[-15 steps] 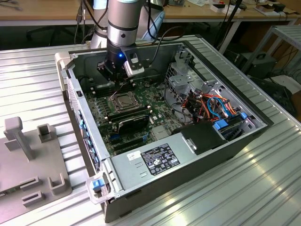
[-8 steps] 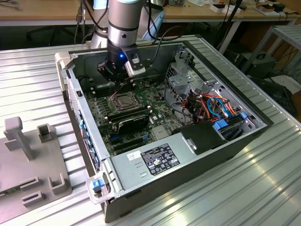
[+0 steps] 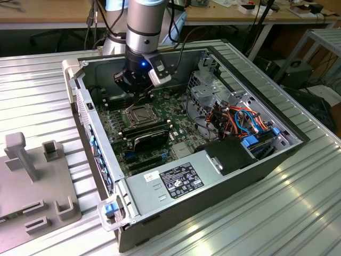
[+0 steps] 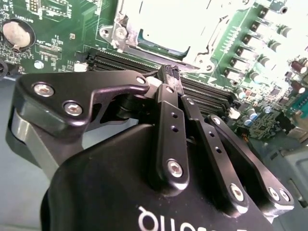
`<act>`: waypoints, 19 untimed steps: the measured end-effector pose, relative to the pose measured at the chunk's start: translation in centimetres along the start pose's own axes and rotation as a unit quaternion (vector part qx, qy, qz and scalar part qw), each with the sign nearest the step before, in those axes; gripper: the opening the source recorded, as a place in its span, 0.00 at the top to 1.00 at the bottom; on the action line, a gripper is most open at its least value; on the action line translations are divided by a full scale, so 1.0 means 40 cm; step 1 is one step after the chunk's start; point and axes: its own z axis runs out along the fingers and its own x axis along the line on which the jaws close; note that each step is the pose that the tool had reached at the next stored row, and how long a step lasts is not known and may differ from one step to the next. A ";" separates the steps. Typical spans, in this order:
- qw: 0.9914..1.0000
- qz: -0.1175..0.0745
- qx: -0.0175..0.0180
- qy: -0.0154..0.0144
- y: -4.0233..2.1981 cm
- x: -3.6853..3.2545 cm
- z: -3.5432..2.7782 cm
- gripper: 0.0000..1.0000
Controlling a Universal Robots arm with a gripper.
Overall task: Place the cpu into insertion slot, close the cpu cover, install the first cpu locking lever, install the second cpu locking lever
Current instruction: 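Install the first cpu locking lever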
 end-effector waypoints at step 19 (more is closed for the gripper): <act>0.999 -0.044 -0.001 0.000 0.020 -0.044 0.011 0.89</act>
